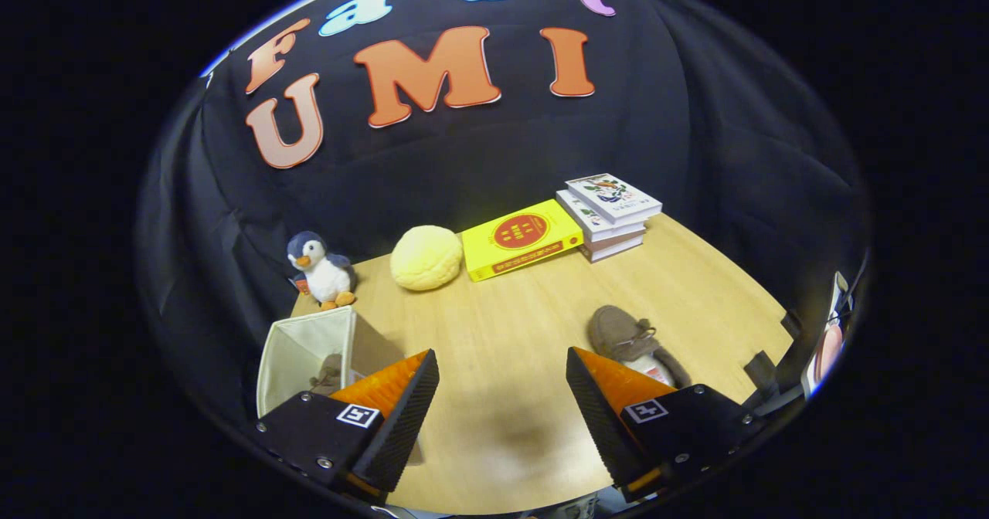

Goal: Open the storage box then place both shoes into the box .Put the left shoe in first, then the right shoe, with the right side of both shoes facing outward in a uniform manner.

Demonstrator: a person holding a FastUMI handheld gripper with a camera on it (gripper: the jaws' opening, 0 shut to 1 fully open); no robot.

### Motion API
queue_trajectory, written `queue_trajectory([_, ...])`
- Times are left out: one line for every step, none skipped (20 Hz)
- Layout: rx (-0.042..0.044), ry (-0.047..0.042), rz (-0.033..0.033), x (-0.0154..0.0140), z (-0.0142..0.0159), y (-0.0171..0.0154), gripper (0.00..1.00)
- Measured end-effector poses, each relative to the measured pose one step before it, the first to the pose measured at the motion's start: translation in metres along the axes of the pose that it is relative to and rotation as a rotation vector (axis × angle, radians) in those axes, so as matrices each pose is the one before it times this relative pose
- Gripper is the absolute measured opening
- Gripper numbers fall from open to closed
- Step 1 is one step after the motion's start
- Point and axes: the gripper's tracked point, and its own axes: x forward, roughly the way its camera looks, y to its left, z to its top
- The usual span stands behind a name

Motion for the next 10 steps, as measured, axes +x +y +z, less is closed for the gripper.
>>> queue_trajectory([-0.00437, -0.00302, -0.00367, 0.00599, -0.00069, -0.01623, 0.99])
queue_trajectory([-0.00083, -0.00863, -0.00255, 0.00713, -0.00052, -0.01487, 0.99])
queue_trajectory([-0.00638, -0.00926, 0.00678, 0.00760, -0.00154, -0.01266, 0.99])
queue_trajectory([-0.01657, 0.00228, 0.00025, 0.00844, -0.00509, -0.01430, 0.99])
queue_trajectory([-0.01948, 0.01027, -0.00422, 0.00863, -0.00694, -0.01404, 0.99])
queue_trajectory([-0.02172, 0.01314, -0.00200, 0.00805, -0.00724, -0.01374, 0.99])
queue_trajectory([-0.01671, 0.01421, -0.00566, 0.01016, -0.00659, -0.01258, 0.99])
queue_trajectory([-0.00710, 0.01266, -0.00877, 0.00979, -0.00720, -0.01250, 0.99])
queue_trajectory([-0.00121, 0.01366, 0.00548, 0.00832, -0.00570, -0.00876, 0.99])
queue_trajectory([0.00729, 0.00704, 0.00833, 0.00592, -0.00517, -0.00758, 0.99])
